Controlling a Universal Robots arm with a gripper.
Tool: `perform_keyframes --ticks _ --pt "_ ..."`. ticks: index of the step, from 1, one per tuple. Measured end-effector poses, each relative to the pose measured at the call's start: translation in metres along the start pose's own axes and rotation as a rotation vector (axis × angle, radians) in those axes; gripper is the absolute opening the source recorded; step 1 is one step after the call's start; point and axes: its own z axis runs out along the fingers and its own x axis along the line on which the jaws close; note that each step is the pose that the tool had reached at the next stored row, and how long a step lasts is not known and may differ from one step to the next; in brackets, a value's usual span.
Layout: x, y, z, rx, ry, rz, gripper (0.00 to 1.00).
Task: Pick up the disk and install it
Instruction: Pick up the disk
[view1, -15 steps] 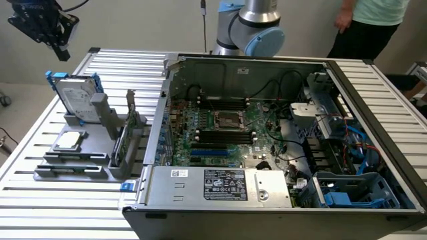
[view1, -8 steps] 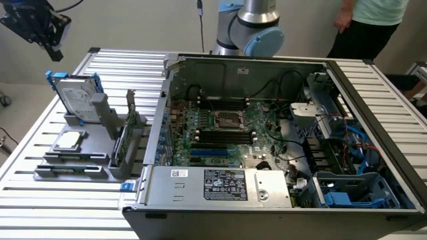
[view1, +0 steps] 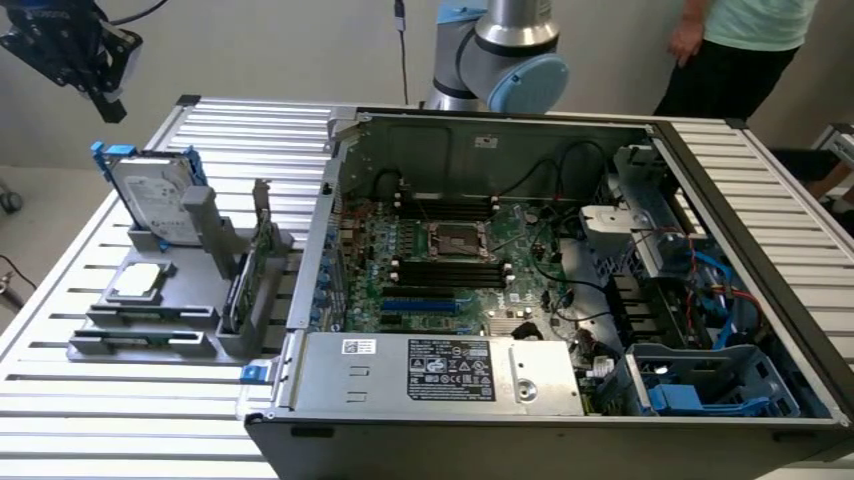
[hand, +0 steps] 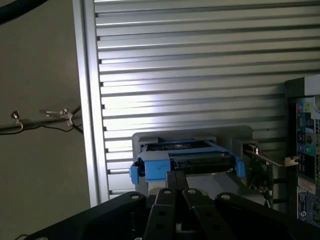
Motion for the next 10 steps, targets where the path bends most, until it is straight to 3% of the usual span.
perform_keyframes --ticks 10 --pt "0.0 0.0 -0.0001 0.0 0.0001 0.0 0.11"
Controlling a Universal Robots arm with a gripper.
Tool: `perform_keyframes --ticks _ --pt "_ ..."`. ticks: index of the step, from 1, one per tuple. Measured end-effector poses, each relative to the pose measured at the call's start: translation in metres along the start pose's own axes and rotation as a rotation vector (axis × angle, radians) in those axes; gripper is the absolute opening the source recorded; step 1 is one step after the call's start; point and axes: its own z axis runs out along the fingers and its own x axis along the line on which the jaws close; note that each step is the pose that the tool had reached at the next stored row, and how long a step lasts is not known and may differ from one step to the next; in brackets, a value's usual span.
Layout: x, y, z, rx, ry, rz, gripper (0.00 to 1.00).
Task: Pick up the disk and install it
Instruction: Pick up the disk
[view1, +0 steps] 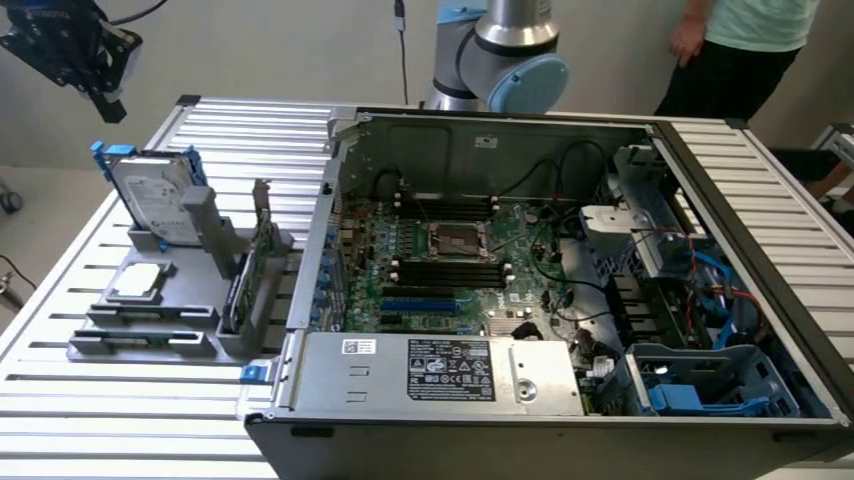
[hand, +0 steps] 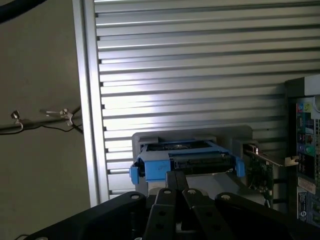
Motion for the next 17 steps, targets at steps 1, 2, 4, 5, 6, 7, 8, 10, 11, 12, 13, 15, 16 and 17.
perform_keyframes --ticks 1,2,4,5,6,7,8,10,11,12,13,15,16,17 --pt "0.0 0.0 0.0 0.0 0.0 0.0 0.11" --pt "0.0 0.0 0.0 0.0001 0.0005 0.0 0.11" --pt "0.0006 0.0 0.0 -0.0009 0.0044 -0.006 0.11" --pt "0.0009 0.0 0.0001 -0.0022 0.0063 -0.011 0.11" --pt "0.0009 0.0 0.0001 -0.0036 0.0092 -0.018 0.11" --pt "0.001 -0.0001 0.0002 -0.0054 0.0131 -0.028 0.11" --pt "0.001 0.0 0.0001 -0.0069 0.0172 -0.036 0.11" --pt "0.001 0.0 0.0002 -0.0103 0.0251 -0.052 0.11" --pt "0.0011 0.0 0.0003 -0.0115 0.0282 -0.062 0.11" --pt "0.0011 0.0 0.0003 -0.012 0.0305 -0.073 0.11" --pt "0.0011 -0.0001 0.0003 -0.0122 0.032 -0.086 0.11" --pt "0.001 -0.0001 0.0003 -0.0124 0.0344 -0.118 0.11" --pt "0.001 -0.0001 0.0003 -0.0125 0.0353 -0.134 0.11" --pt "0.001 -0.0001 0.0004 -0.0127 0.0361 -0.152 0.11"
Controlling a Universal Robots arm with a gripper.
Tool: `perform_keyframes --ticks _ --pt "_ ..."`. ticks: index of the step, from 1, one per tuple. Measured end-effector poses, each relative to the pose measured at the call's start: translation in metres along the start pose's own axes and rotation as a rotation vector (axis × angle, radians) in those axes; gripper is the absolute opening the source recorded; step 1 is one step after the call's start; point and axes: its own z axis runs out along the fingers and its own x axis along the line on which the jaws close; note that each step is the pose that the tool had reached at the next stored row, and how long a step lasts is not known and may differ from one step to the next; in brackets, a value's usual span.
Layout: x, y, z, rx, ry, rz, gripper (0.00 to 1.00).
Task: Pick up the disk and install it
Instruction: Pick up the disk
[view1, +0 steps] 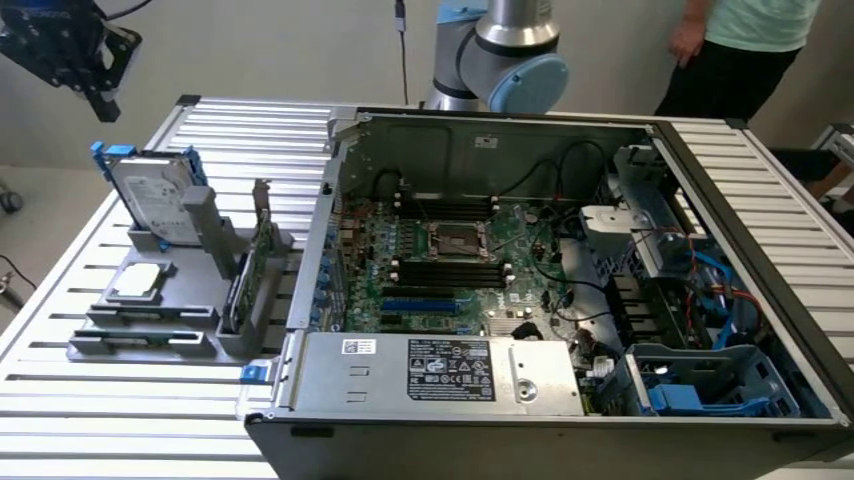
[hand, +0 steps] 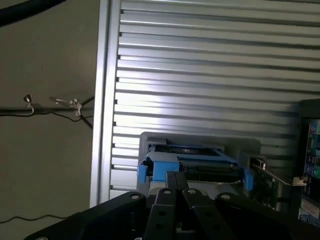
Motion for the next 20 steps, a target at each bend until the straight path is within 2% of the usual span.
perform_keyframes --ticks 20 --pt "-0.0001 -0.0001 0.0036 0.0028 0.0107 -0.362 0.11"
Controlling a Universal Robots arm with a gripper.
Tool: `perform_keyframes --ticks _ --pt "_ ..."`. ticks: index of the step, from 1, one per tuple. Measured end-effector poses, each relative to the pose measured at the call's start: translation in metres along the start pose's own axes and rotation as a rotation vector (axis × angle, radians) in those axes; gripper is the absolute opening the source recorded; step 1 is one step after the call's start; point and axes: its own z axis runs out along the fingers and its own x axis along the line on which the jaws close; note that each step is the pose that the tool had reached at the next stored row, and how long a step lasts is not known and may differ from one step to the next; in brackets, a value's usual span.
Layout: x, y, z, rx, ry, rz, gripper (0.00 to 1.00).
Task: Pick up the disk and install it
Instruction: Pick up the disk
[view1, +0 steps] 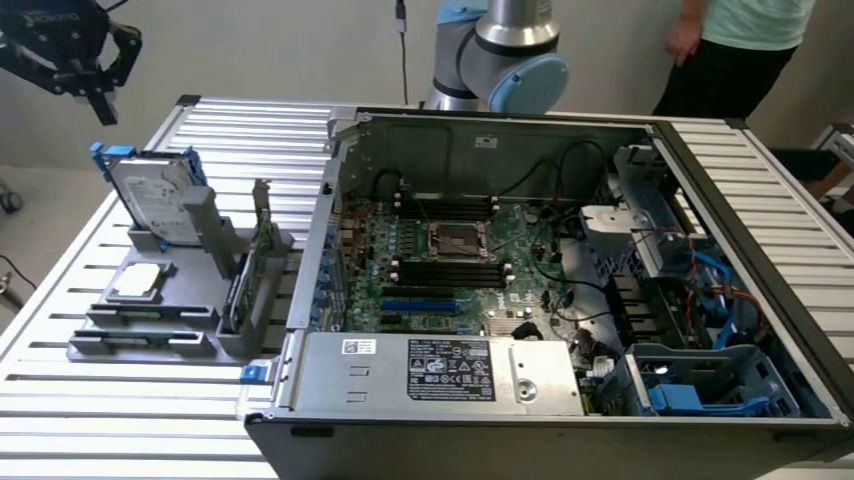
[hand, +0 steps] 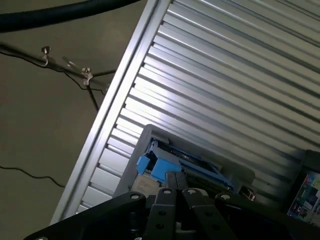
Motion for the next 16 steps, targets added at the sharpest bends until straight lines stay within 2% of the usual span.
perform_keyframes --ticks 16 --pt "0.0 -0.0002 0.0051 0.0026 0.0077 -0.29 0.11"
